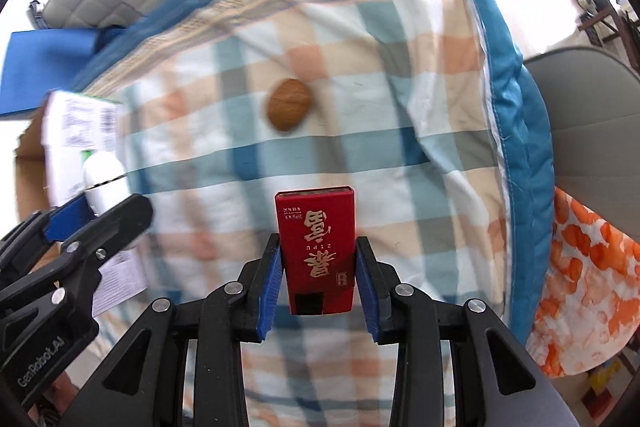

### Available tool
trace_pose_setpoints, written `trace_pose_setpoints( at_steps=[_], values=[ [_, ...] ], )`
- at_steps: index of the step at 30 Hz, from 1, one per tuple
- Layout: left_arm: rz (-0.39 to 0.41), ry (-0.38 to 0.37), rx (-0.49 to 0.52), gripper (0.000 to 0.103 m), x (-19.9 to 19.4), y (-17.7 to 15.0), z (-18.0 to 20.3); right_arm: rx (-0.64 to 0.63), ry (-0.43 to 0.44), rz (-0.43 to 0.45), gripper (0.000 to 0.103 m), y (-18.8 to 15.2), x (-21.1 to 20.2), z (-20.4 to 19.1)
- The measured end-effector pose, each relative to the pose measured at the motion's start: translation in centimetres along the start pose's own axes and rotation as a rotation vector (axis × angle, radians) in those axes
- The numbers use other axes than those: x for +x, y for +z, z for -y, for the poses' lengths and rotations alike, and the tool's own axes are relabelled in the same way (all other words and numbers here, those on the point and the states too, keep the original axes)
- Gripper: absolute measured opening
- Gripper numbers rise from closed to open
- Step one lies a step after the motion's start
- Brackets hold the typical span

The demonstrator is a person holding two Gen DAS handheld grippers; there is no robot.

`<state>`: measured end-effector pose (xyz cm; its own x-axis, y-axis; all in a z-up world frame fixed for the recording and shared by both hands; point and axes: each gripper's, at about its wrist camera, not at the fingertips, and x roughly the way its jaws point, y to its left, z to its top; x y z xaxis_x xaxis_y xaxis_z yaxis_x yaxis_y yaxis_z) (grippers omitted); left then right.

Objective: Organize rigid objects
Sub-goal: 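Lift the earbud case and red packet and carry both toward the box, then lower the earbud case and red packet into the box and open both tools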

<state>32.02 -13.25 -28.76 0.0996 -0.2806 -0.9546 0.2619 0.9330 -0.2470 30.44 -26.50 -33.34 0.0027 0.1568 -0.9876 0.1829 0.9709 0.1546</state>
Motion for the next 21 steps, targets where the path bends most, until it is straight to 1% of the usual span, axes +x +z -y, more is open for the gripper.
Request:
trace_pose_setpoints(
  at_steps=[3, 6, 8, 11, 12, 14, 17, 20, 21],
  values=[
    [0.057, -0.022, -0.008, 0.045, -3.9, -0.9, -1.6, -0.043, 0.032, 0.034, 0.037, -1.1, -2.4, -3.0],
    [0.101, -0.019, -0.018, 0.045, -7.7, -2.2, -4.7, -0.091, 0.070, 0.057, 0.037, -2.3, -4.6, -7.0],
    [0.123, -0.006, -0.033, 0.045, -10.1, -3.4, -7.7, -0.115, 0.104, 0.070, 0.037, -3.1, -5.3, -10.0],
    [0.140, 0.030, -0.074, 0.045, -12.3, -4.9, -12.5, -0.153, 0.161, 0.072, 0.037, -3.9, -5.4, -14.9],
    [0.142, 0.043, -0.091, 0.045, -12.4, -5.3, -13.8, -0.169, 0.179, 0.068, 0.037, -4.2, -5.1, -16.6],
    [0.142, 0.067, -0.141, 0.045, -13.2, -6.3, -17.7, -0.197, 0.213, 0.056, 0.037, -4.5, -4.2, -20.0],
    [0.112, 0.092, -0.206, 0.045, -12.8, -7.2, -22.5, -0.227, 0.259, 0.004, 0.037, -4.6, -1.6, -25.5],
    [0.070, 0.103, -0.258, 0.045, -11.3, -7.6, -26.7, -0.253, 0.254, -0.029, 0.037, -4.5, 1.4, -30.3],
    [0.042, 0.102, -0.273, 0.045, -10.3, -7.6, -28.0, -0.253, 0.247, -0.048, 0.037, -4.3, 2.9, -31.8]
  ],
)
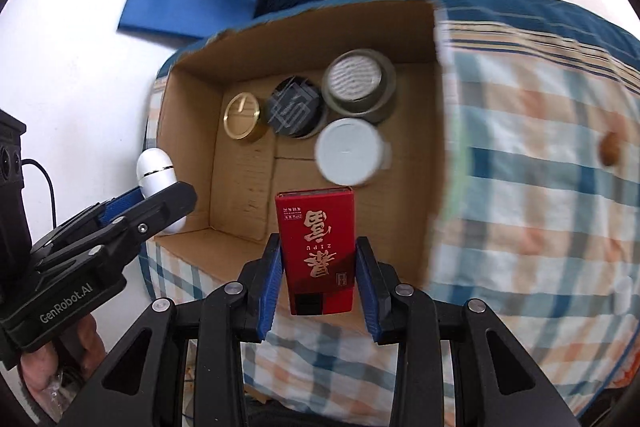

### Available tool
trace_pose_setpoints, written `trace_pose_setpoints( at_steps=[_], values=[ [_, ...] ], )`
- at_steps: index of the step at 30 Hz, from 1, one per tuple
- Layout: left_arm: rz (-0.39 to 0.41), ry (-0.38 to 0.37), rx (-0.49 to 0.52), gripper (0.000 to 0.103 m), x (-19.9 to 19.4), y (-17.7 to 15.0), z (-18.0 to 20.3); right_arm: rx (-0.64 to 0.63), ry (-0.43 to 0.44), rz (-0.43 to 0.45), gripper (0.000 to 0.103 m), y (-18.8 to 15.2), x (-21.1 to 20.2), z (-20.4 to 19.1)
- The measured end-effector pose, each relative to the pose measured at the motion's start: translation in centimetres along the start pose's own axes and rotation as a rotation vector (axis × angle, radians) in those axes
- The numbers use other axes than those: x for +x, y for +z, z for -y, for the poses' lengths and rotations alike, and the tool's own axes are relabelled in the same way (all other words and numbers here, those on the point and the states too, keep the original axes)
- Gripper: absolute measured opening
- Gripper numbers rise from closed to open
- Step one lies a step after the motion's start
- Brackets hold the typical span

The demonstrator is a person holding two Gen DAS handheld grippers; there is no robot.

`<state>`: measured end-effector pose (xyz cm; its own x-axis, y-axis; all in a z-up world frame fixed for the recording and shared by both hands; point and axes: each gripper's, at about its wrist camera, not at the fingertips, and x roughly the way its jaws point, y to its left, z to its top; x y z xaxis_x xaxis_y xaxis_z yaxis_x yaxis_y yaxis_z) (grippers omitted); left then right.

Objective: Organize rigid objects
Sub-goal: 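Lower the earbud case and red packet into the box and open both tools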

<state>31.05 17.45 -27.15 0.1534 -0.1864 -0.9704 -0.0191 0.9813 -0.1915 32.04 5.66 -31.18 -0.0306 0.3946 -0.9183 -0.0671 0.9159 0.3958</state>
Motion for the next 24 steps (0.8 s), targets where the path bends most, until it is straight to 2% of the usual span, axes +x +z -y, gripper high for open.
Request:
trace_pose_setpoints(
  at_steps=[6, 8, 11, 15, 16, 18, 20, 22, 23, 24],
  values=[
    [-0.150, -0.041, -0.074, 0.045, 5.3, 1.5, -6.0, 0.015, -0.044, -0.061, 0.037, 2.2, 7.3, -3.0],
    [-0.206, -0.058, -0.086, 0.045, 7.4, 1.7, -6.9, 0.018, -0.062, -0.077, 0.037, 2.8, 9.2, -3.2],
    [-0.254, -0.063, -0.098, 0.045, 9.5, 1.7, -7.5, 0.009, -0.099, -0.095, 0.037, 3.3, 11.5, -3.9],
    [-0.295, -0.057, -0.121, 0.046, 10.9, 1.6, -8.3, 0.016, -0.103, -0.109, 0.038, 3.6, 13.3, -4.6],
    [-0.300, -0.062, -0.133, 0.048, 11.0, 1.5, -8.4, 0.034, -0.113, -0.110, 0.039, 3.6, 13.6, -4.6],
    [-0.299, -0.078, -0.150, 0.063, 10.7, 1.3, -8.5, 0.046, -0.111, -0.114, 0.040, 3.7, 13.8, -4.6],
    [-0.275, -0.075, -0.142, 0.077, 9.7, 1.1, -8.1, 0.059, -0.115, -0.111, 0.045, 3.7, 13.7, -4.6],
    [-0.260, -0.075, -0.130, 0.086, 8.7, 1.0, -7.6, 0.054, -0.126, -0.101, 0.049, 3.6, 13.2, -4.6],
    [-0.252, -0.073, -0.123, 0.087, 8.0, 0.9, -7.3, 0.045, -0.140, -0.097, 0.049, 3.4, 12.8, -4.8],
    [-0.237, -0.067, -0.117, 0.087, 7.2, 0.8, -6.9, 0.037, -0.150, -0.096, 0.055, 3.2, 12.4, -4.8]
  ],
)
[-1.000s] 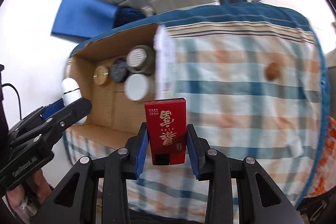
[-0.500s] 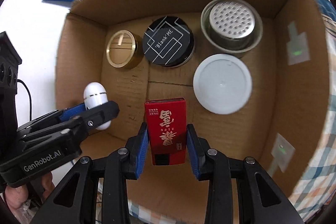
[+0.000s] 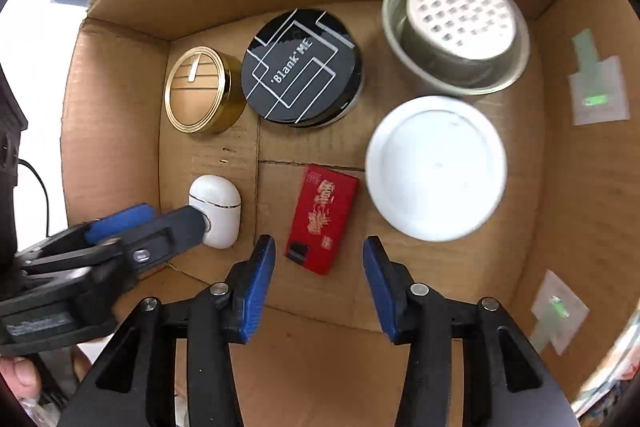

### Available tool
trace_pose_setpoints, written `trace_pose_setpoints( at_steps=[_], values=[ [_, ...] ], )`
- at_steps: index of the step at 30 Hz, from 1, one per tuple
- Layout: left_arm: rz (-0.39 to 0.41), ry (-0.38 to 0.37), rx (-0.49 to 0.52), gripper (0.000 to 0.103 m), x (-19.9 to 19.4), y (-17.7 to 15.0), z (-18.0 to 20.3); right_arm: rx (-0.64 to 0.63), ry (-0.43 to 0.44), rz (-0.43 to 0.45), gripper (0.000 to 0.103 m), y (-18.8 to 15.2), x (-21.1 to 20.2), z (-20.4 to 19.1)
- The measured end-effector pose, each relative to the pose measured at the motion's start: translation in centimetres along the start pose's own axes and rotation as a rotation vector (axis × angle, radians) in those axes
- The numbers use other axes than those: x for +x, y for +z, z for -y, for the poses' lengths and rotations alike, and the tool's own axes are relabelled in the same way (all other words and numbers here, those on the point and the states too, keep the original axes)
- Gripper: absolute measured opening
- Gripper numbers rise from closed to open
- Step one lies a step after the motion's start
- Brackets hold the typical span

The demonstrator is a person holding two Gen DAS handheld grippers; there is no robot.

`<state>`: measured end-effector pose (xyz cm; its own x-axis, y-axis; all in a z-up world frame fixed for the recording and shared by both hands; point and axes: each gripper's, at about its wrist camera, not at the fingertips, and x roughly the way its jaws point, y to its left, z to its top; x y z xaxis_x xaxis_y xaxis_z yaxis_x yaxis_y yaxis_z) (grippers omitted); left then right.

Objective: Organize rigid objects
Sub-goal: 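Lower the earbud case and red packet into the box and open both tools, then move both tools back out over the cloth toward the walnut and white cylinder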

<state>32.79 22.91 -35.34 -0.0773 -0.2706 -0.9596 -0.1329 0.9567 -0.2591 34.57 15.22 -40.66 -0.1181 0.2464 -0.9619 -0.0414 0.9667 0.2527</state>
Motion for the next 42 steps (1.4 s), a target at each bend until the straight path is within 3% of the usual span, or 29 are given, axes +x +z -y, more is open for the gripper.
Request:
trace_pose_setpoints(
  at_steps=[2, 4, 7, 12, 16, 22, 28, 32, 34, 37, 42],
  values=[
    [0.034, 0.024, 0.019, 0.094, -1.4, -0.5, 0.9, -0.009, -0.017, 0.014, 0.068, -0.5, -0.9, 0.1],
    [0.075, 0.053, 0.036, 0.094, -2.7, -1.2, 1.7, -0.016, -0.048, 0.025, 0.082, -1.3, -1.8, 0.4],
    [0.120, 0.106, 0.054, 0.094, -4.2, -1.8, 2.2, -0.017, -0.082, 0.045, 0.092, -2.3, -2.7, 0.5],
    [0.148, 0.123, 0.041, 0.094, -5.2, -2.7, 1.3, -0.015, -0.109, 0.063, 0.093, -2.9, -3.4, 0.6],
    [0.168, 0.123, 0.016, 0.094, -5.4, -3.4, 1.1, -0.012, -0.119, 0.076, 0.102, -3.7, -4.6, 1.2],
    [0.177, 0.109, 0.004, 0.094, -6.4, -4.7, 1.2, -0.001, -0.039, 0.082, 0.102, -5.0, -5.3, 1.4],
    [0.212, 0.212, 0.055, 0.094, -8.2, -6.8, 3.4, 0.000, 0.020, 0.087, 0.102, -7.2, -6.7, 2.8],
    [0.268, 0.240, 0.118, 0.094, -9.5, -8.7, 7.7, 0.053, 0.029, 0.157, 0.102, -8.9, -10.5, 7.4],
    [0.290, 0.210, 0.159, 0.094, -9.9, -9.5, 10.6, 0.099, 0.045, 0.172, 0.102, -9.9, -12.4, 10.6],
    [0.302, 0.140, 0.243, 0.094, -10.1, -9.8, 16.3, 0.212, 0.035, 0.205, 0.102, -12.0, -15.3, 17.5],
    [0.277, 0.153, 0.390, 0.094, -7.4, -9.0, 26.2, 0.446, -0.055, 0.225, 0.102, -14.9, -17.5, 30.9]
  ],
)
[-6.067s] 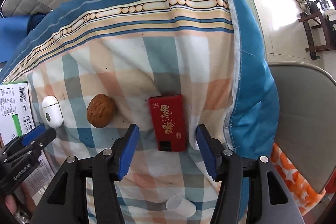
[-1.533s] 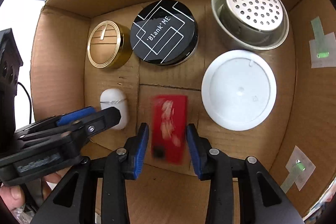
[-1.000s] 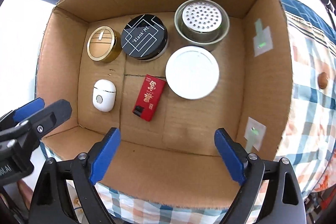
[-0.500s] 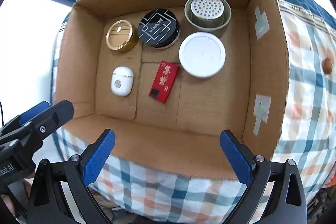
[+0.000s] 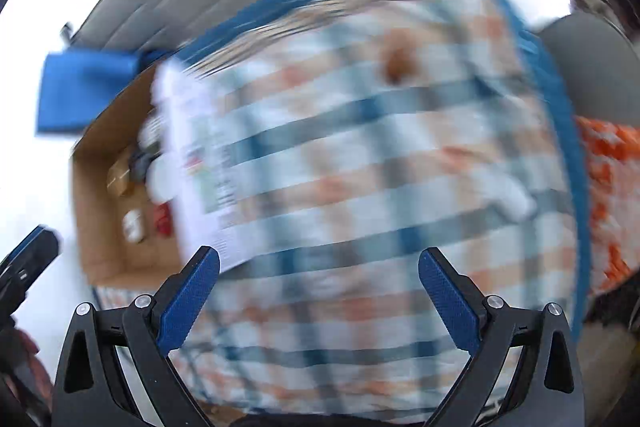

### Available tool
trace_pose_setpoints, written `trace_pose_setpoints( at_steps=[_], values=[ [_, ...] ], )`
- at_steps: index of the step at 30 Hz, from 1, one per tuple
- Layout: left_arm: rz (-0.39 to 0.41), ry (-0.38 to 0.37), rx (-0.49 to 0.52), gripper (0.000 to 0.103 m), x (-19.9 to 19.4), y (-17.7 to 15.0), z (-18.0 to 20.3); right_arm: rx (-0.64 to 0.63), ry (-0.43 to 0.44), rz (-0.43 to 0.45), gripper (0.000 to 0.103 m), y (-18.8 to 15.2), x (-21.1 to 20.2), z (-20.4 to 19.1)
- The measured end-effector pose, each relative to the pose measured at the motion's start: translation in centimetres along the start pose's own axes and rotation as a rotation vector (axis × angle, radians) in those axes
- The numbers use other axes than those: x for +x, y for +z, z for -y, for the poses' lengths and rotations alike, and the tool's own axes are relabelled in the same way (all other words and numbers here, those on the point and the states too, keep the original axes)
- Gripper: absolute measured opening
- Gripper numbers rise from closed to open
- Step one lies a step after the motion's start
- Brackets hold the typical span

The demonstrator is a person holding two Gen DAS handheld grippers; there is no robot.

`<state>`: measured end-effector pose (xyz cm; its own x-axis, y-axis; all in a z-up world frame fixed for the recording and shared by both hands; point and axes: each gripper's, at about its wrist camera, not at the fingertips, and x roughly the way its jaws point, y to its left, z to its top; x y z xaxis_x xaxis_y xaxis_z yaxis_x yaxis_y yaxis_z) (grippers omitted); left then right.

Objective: Organize rigid objects
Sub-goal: 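Move both tools back out over the cloth toward the walnut and white cylinder, then grasp the walnut with the left tool while the right tool grasps the white cylinder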

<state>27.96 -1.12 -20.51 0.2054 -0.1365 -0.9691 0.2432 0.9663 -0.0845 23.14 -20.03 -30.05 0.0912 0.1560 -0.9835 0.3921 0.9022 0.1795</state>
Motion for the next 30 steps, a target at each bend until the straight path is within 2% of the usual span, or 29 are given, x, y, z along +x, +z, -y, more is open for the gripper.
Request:
trace_pose_setpoints(
  at_steps=[5, 9, 12, 14, 17, 18, 21, 24, 30],
  values=[
    [-0.055, 0.000, 0.126, 0.094, 4.8, 2.9, 8.7, 0.159, -0.090, -0.027, 0.102, 2.8, 2.2, 10.0],
    [-0.097, 0.018, 0.193, 0.094, 8.5, 4.4, 13.3, 0.228, -0.069, -0.065, 0.102, 3.6, 4.3, 14.0],
    [-0.130, 0.026, 0.208, 0.094, 10.6, 4.9, 15.3, 0.295, -0.030, -0.088, 0.101, 4.1, 6.3, 15.9],
    [-0.151, 0.044, 0.208, 0.094, 12.0, 5.2, 16.0, 0.340, -0.005, -0.102, 0.101, 4.3, 7.7, 16.8],
    [-0.178, 0.057, 0.200, 0.094, 13.7, 5.3, 16.2, 0.388, 0.035, -0.125, 0.092, 4.1, 9.4, 17.5],
    [-0.186, 0.062, 0.197, 0.094, 14.3, 5.3, 16.1, 0.403, 0.043, -0.132, 0.085, 4.1, 9.9, 17.6],
    [-0.203, 0.080, 0.179, 0.094, 15.5, 5.6, 15.3, 0.447, 0.057, -0.134, 0.051, 4.0, 10.9, 18.2],
    [-0.206, 0.077, 0.163, 0.094, 16.4, 6.3, 14.9, 0.463, 0.082, -0.115, 0.050, 3.7, 11.2, 18.8],
    [-0.228, 0.034, 0.173, 0.094, 19.0, 8.4, 16.0, 0.506, 0.141, -0.139, 0.049, 3.4, 11.5, 20.4]
  ],
)
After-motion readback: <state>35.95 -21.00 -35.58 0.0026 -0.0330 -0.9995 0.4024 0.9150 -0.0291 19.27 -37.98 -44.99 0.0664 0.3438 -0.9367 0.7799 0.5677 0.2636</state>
